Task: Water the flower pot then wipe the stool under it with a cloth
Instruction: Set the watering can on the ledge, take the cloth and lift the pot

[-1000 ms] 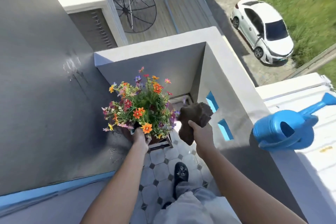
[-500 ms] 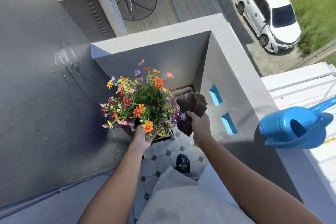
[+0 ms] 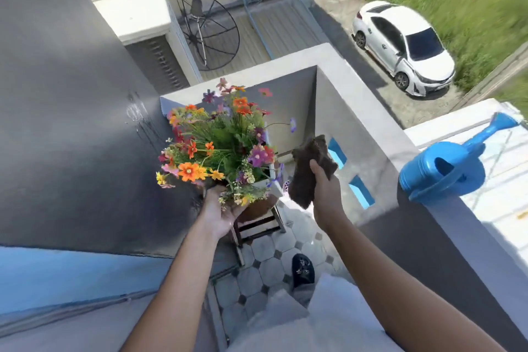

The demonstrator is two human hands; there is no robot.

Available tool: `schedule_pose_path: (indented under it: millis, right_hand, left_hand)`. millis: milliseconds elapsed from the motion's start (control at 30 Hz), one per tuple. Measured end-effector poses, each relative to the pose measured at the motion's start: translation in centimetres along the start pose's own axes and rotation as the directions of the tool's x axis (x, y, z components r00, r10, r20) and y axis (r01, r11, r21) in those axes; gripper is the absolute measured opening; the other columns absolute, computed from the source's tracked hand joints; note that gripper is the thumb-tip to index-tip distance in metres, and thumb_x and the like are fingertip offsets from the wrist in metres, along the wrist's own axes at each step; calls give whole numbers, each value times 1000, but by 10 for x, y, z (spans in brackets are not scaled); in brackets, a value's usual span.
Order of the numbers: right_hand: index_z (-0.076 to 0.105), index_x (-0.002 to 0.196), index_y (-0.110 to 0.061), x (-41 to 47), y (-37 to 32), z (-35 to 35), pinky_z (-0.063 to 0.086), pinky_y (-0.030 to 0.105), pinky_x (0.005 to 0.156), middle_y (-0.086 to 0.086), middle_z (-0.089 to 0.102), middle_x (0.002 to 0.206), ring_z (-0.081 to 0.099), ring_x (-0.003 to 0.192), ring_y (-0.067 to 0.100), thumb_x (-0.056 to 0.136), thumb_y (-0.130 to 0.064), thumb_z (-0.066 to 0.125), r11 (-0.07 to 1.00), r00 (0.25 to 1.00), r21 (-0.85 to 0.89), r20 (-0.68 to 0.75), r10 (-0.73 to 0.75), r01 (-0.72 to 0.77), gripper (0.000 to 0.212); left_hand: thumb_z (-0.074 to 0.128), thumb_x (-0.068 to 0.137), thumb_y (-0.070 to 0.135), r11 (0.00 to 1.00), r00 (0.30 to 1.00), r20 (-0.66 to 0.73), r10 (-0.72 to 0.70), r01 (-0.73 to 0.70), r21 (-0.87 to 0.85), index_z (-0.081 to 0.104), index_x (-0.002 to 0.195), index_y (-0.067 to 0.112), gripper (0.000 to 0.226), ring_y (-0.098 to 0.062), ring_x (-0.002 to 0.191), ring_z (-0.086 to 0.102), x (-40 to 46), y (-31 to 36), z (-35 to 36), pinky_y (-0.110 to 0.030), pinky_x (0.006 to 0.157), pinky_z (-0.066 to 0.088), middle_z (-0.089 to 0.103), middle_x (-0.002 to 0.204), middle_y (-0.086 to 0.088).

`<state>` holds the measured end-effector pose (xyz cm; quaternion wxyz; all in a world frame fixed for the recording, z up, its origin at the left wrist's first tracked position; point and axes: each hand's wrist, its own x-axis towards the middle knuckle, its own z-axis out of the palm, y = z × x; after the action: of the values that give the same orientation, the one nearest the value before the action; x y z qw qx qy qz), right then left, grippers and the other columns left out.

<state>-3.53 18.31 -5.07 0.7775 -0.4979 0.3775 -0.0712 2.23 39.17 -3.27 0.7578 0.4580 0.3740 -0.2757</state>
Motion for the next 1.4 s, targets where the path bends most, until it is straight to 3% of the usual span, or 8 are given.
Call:
schedule_pose_path:
  millis: [133,567,733,933,1000,1067,1267,1400]
  right_hand:
    - [67,104,-27,-18,-31,15,50,39,99,1,73,108,67,108,22,99,-56,43,993,994,106,91,-62,53,38]
    - [50,47,-27,-64,-89,58,32,22,54,-20,48,47,42,50,1,92,-18,60,846,864,-222,276,-422,484,47]
    - [37,55,-16,-95,-66,42,25,26,45,-8,33,49,32,45,12,97,-15,54,872,866,-149,283,-413,465,45]
    - [52,52,-24,-86,-97,55,31,26,54,-14,46,54,41,50,4,87,-22,54,787,809,-226,305,-502,574,35]
    - [68,84,-32,-79,-114,59,50,34,65,-8,61,75,55,67,0,92,-7,48,788,806,-221,320,-497,574,33]
    - [67,112,-9,-63,-124,61,50,51,82,19,61,92,56,93,53,98,-3,48,824,847,-256,326,-419,506,25]
    - [67,63,-35,-48,-100,55,31,25,55,-17,48,47,41,47,6,100,-14,54,796,872,-366,284,-399,483,45]
    - [76,99,-18,-72,-80,46,34,13,53,-30,56,49,49,48,-8,96,-4,57,711,799,-375,375,-470,595,24]
  left_hand:
    - [53,93,13,999,998,35,44,-44,25,56,109,9,17,-21,72,60,-35,17,-1,-28,49,58,61,101,-12]
    - [46,98,15,999,967,251,51,-47,-20,62,85,1,25,-24,55,72,-116,46,17,-32,54,59,73,71,-14]
    - [48,98,11,994,973,214,89,-102,49,54,89,8,12,-20,49,70,-116,56,16,-31,42,59,62,87,-10]
    - [54,95,9,996,964,255,81,-91,26,60,99,7,8,-21,65,72,-117,52,19,-41,70,57,67,92,-11]
    - [53,95,8,995,959,272,80,-93,37,60,96,7,7,-20,68,71,-121,50,22,-43,71,55,66,93,-10]
    - [52,95,8,995,956,283,75,-90,41,59,88,7,10,-21,61,72,-126,48,25,-40,70,55,67,89,-11]
    - [57,94,13,998,961,272,48,-34,-57,59,121,6,28,-18,104,56,-118,56,23,-29,72,54,55,113,-12]
    - [54,95,13,995,967,241,85,-72,-65,55,119,9,25,-20,119,52,-110,67,22,-38,76,53,52,122,-11]
